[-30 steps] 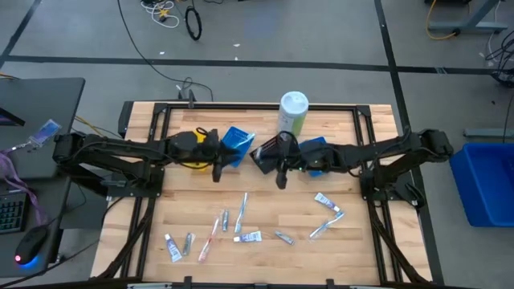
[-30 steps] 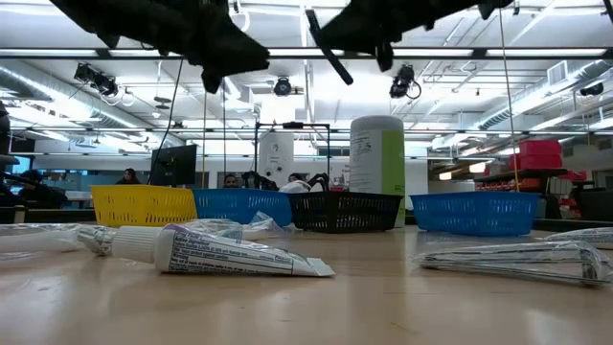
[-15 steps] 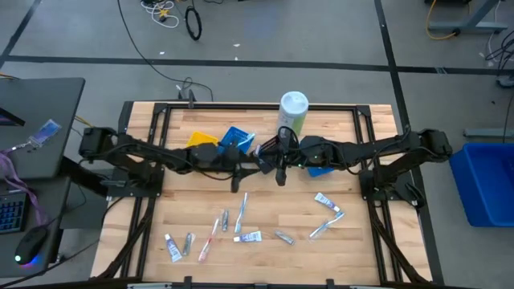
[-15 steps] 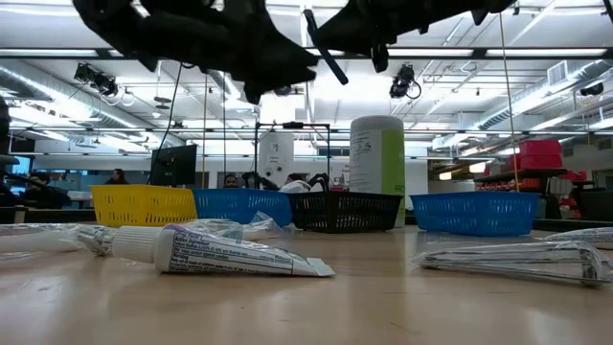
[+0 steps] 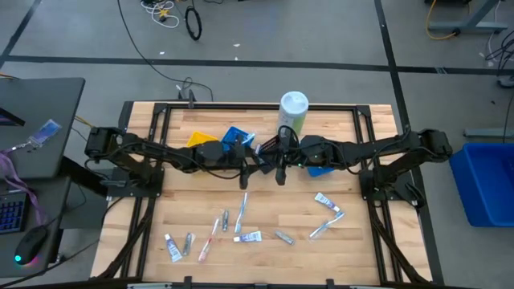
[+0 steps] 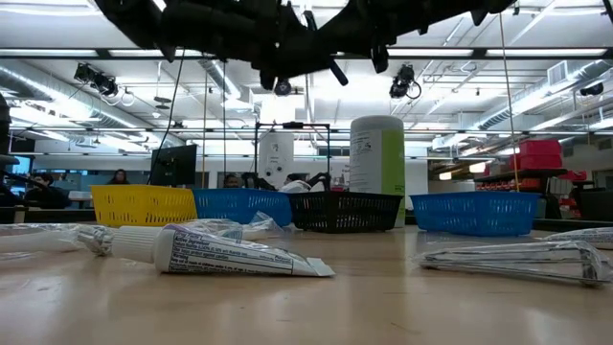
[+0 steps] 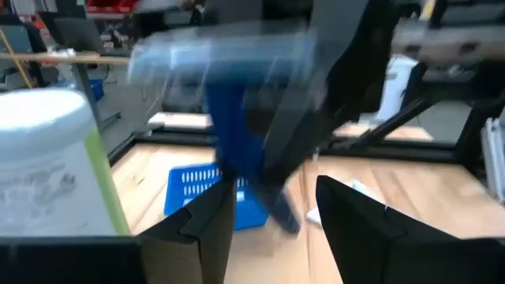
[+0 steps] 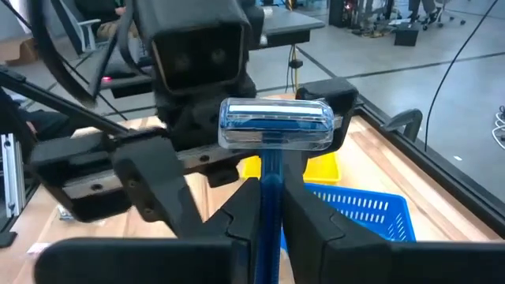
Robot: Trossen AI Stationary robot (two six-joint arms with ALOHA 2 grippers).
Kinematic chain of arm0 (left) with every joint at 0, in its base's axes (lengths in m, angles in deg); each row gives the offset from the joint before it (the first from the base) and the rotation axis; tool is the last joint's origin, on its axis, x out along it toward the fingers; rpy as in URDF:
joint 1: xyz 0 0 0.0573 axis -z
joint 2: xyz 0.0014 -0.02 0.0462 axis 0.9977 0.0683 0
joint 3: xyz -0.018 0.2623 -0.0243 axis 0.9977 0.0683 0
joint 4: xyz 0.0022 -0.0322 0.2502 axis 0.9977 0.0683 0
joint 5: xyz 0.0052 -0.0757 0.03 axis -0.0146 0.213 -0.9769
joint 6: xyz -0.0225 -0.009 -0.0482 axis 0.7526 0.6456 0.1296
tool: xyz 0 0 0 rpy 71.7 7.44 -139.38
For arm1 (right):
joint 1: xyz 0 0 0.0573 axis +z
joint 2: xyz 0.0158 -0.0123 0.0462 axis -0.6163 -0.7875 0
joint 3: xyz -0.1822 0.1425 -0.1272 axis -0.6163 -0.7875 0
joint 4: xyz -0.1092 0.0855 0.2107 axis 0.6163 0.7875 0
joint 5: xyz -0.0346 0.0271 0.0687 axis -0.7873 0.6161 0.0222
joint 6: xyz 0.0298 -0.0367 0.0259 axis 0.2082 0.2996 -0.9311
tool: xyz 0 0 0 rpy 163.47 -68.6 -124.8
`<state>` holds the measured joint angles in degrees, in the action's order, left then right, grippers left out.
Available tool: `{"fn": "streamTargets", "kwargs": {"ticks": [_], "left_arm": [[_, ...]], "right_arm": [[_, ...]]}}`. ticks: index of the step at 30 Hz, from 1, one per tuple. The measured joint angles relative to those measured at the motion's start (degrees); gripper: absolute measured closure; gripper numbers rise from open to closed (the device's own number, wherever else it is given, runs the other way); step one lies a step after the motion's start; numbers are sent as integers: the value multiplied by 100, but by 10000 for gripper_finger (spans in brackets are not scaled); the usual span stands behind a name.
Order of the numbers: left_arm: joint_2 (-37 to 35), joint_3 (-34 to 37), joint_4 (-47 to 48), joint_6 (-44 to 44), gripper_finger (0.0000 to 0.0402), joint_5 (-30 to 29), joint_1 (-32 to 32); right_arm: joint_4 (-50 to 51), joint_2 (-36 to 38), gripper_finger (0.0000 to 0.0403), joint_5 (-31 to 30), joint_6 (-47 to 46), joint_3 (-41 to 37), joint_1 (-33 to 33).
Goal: Pick & Place Travel size toiletries
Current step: Put the blue razor into the yellow basket
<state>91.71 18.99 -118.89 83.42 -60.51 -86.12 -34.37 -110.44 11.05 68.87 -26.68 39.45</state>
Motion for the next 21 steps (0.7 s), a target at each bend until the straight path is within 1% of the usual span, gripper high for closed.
{"fn": "streamTargets", "kwargs": {"ticks": [5, 15, 17, 21], "left_arm": [[-7, -58, 54, 23, 248, 1, -8], [-7, -58, 89, 265, 348, 31, -11], [-7, -58, 97, 266, 358, -50, -11], [-7, -58, 131, 473, 354, -96, -11]], "right_arm": [[-219, 0, 352, 0, 105, 2, 0], [-306, 0, 348, 9, 147, 2, 7], [-304, 0, 348, 6, 144, 2, 3], [-246, 0, 346, 4, -203, 3, 2]]}}
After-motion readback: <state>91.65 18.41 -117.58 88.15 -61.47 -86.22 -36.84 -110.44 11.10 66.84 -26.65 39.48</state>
